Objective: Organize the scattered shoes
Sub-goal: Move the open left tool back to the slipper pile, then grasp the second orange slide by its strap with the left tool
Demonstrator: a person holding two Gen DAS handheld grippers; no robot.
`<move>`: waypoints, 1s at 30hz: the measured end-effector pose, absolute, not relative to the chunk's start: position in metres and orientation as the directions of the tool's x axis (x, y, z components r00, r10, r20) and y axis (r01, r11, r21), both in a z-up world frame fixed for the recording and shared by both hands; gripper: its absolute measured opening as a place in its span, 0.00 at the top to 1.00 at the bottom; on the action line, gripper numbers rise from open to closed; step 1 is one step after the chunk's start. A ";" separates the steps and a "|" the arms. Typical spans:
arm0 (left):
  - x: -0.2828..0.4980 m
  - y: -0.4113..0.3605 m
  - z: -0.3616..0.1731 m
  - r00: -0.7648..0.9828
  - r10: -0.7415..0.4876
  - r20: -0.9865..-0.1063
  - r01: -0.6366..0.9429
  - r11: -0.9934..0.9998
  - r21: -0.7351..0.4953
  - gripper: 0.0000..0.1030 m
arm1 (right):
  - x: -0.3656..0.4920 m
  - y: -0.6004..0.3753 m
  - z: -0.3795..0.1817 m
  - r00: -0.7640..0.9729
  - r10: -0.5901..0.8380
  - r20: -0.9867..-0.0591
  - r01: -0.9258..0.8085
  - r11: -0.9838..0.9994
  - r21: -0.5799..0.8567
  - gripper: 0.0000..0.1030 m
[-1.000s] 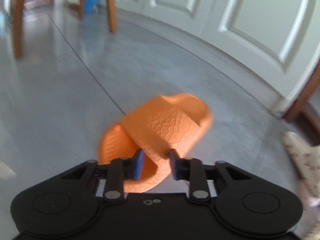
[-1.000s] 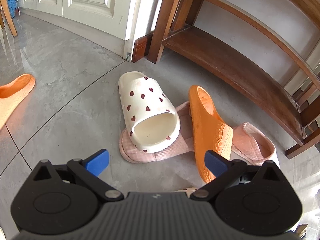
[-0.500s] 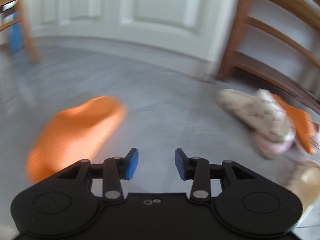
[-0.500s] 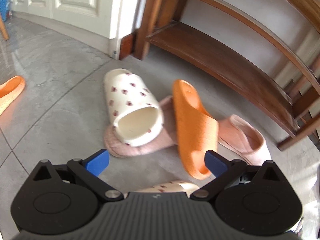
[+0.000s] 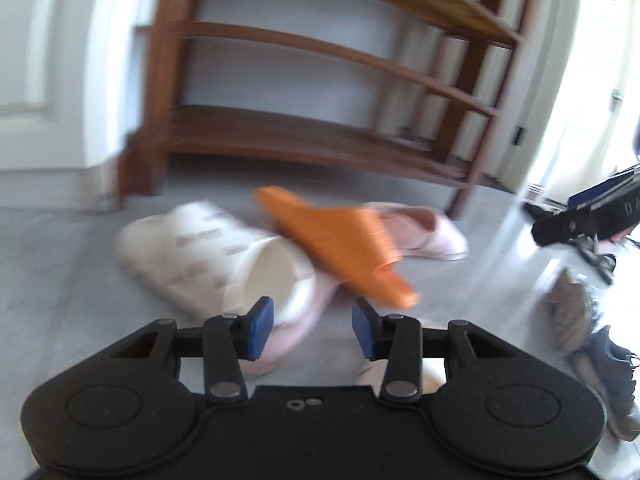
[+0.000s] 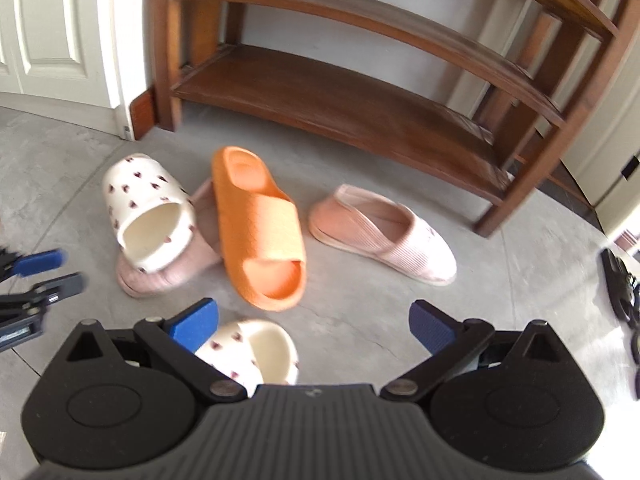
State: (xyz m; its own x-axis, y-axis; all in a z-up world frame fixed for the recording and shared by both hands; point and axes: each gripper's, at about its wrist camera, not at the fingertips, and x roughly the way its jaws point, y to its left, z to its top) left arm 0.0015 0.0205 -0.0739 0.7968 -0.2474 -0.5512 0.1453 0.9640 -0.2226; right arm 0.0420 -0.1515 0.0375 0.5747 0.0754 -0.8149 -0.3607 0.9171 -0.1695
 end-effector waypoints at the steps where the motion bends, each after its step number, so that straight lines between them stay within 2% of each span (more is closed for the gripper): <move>1: 0.012 0.007 -0.077 0.796 -0.254 -0.550 0.159 0.964 -0.215 0.60 | 0.040 -0.158 0.037 0.573 0.071 -0.816 -0.357 0.919 -0.171 0.00; 4: 0.037 -0.026 -0.090 0.797 -0.180 -0.577 0.143 0.984 -0.109 0.61 | 0.036 -0.174 0.035 0.561 0.065 -0.825 -0.352 0.921 -0.167 0.00; 10: 0.067 -0.088 -0.107 0.829 -0.072 -0.554 0.190 0.969 0.159 0.58 | 0.031 -0.192 0.026 0.535 0.075 -0.842 -0.365 0.919 -0.150 0.00; 15: 0.089 -0.116 -0.128 0.837 0.055 -0.544 0.161 0.926 0.342 0.58 | 0.029 -0.213 0.022 0.517 0.076 -0.853 -0.344 0.931 -0.125 0.00; 21: 0.097 -0.129 -0.139 0.867 0.108 -0.487 0.150 0.875 0.461 0.56 | 0.029 -0.238 0.024 0.504 0.075 -0.860 -0.283 0.955 -0.083 0.00; 24: 0.106 -0.131 -0.139 0.857 0.139 -0.497 0.141 0.863 0.485 0.57 | 0.028 -0.242 0.024 0.496 0.079 -0.865 -0.271 0.960 -0.068 0.00; 28: 0.104 -0.126 -0.139 0.863 0.154 -0.480 0.145 0.836 0.529 0.80 | 0.026 -0.242 0.023 0.487 0.094 -0.868 -0.277 0.959 -0.052 0.00; 30: 0.103 -0.126 -0.140 0.873 0.165 -0.459 0.145 0.811 0.567 0.81 | 0.025 -0.241 0.022 0.488 0.101 -0.867 -0.288 0.956 -0.050 0.00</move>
